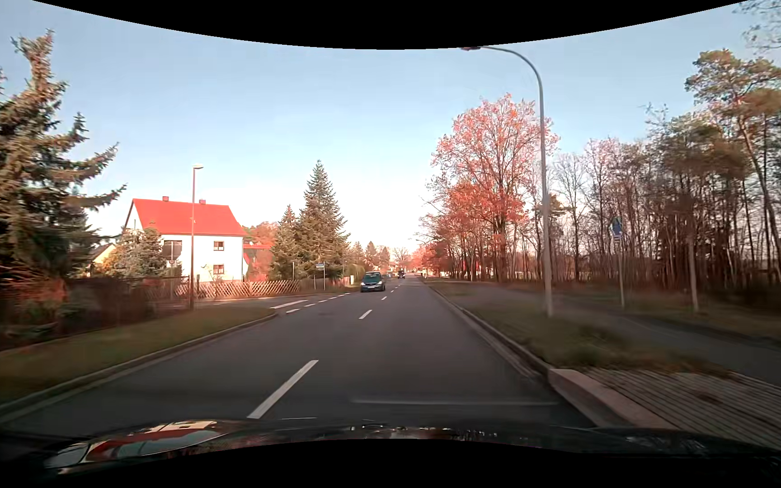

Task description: Follow the waypoints while adhering to traffic rules and regulations

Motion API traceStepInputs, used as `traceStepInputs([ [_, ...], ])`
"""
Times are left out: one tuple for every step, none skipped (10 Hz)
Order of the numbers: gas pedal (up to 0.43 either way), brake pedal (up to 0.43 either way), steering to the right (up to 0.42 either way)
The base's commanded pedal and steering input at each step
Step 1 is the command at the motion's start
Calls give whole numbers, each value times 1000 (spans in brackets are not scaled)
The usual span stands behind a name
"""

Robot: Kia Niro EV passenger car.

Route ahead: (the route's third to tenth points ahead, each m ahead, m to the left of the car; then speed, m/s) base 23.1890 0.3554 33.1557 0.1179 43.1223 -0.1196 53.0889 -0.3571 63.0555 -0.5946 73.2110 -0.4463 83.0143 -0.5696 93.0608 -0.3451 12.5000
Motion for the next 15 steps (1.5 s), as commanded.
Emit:
traceStepInputs([
  [87,0,-1],
  [87,0,-1],
  [87,0,-1],
  [87,0,-1],
  [87,0,-1],
  [87,0,-1],
  [87,0,-2],
  [87,0,-2],
  [87,0,-2],
  [87,0,-2],
  [87,0,-2],
  [87,0,-2],
  [87,0,-3],
  [87,0,-3],
  [87,0,-2],
])
